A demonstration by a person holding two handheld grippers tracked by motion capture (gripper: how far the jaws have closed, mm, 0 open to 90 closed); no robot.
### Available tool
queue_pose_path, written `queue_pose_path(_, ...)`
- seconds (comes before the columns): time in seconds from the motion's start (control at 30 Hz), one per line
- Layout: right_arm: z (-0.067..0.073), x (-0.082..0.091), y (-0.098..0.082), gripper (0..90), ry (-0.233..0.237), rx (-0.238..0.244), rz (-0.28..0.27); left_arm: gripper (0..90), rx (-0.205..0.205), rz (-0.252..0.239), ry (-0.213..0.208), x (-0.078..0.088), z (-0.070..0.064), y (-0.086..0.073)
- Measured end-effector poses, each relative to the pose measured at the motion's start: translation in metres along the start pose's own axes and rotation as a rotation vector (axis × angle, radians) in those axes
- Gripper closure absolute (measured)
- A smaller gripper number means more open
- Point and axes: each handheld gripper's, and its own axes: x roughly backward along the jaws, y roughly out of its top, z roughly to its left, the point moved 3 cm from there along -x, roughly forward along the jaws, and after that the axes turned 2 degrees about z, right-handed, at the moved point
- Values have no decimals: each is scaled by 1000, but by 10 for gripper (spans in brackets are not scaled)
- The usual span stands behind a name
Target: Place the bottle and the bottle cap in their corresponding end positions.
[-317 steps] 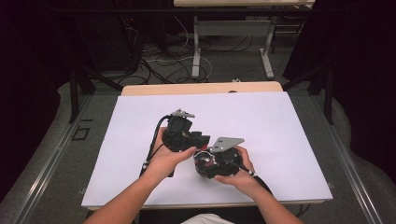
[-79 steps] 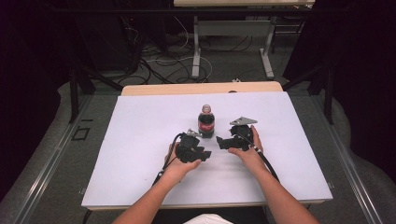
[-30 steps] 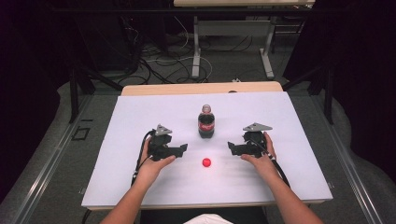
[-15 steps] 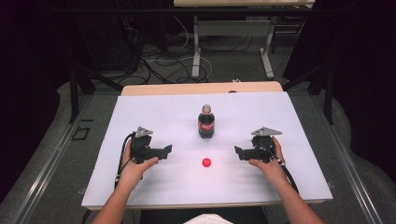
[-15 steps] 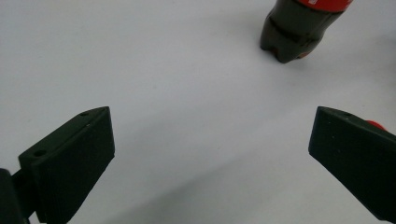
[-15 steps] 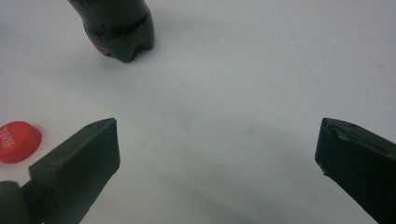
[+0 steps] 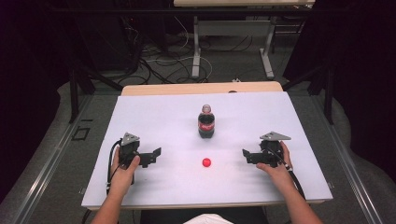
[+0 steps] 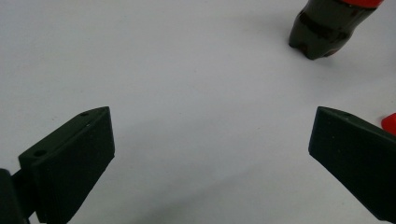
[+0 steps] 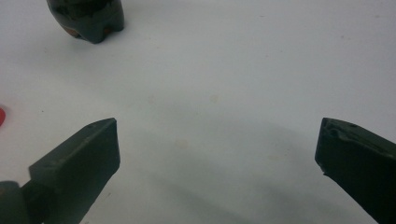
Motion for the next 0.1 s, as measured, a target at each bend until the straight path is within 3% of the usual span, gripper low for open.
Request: queue_pose_path(0.1, -1, 2, -1, 0, -3, 0, -6, 5, 7, 7, 16, -1, 4, -2)
